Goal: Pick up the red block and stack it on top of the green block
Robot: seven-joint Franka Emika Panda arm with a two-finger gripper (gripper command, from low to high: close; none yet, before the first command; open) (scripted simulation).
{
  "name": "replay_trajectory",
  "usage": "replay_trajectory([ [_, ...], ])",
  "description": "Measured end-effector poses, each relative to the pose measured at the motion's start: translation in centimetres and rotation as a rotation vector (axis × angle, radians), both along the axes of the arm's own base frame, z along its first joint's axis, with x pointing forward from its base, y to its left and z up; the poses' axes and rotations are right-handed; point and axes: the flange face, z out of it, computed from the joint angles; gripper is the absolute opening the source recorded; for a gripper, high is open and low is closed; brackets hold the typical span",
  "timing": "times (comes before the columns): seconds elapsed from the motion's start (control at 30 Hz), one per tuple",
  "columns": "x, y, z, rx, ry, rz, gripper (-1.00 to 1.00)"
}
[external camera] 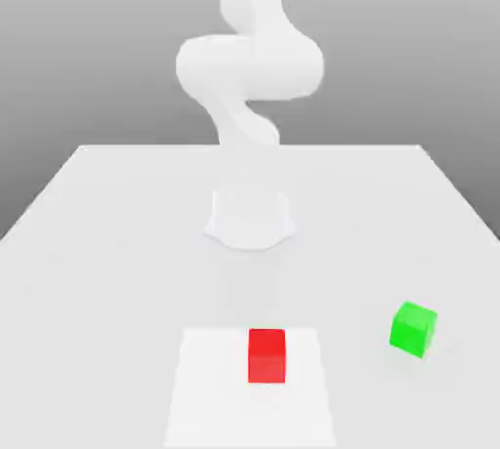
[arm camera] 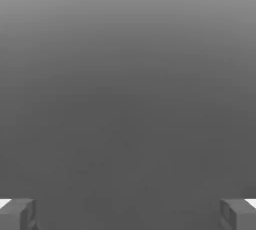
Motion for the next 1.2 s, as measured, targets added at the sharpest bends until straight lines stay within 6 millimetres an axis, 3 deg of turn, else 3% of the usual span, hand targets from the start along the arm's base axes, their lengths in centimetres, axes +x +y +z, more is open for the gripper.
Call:
replay_trajectory([
  [0.13, 4.5, 0.4, -9.9, 0.025, 0.155, 0.009, 0.00],
  [0.3, 6.5, 1.3, -22.3, 0.035, 0.342, 0.012, 0.00],
  [0.47, 5.2, 2.1, -33.9, 0.022, 0.523, 0.006, 0.00],
  [0.63, 1.2, 2.3, -43.9, -0.012, 0.690, -0.007, 0.00],
  [0.83, 0.5, 2.3, -50.4, -0.019, 0.716, -0.009, 0.00],
  [0.87, 0.4, 2.3, -51.3, -0.018, 0.717, -0.009, -1.00],
  [1.07, 0.4, 2.3, -51.7, -0.018, 0.717, -0.010, -1.00],
  [1.2, 0.5, 2.3, -49.0, -0.019, 0.716, -0.009, -1.00],
])
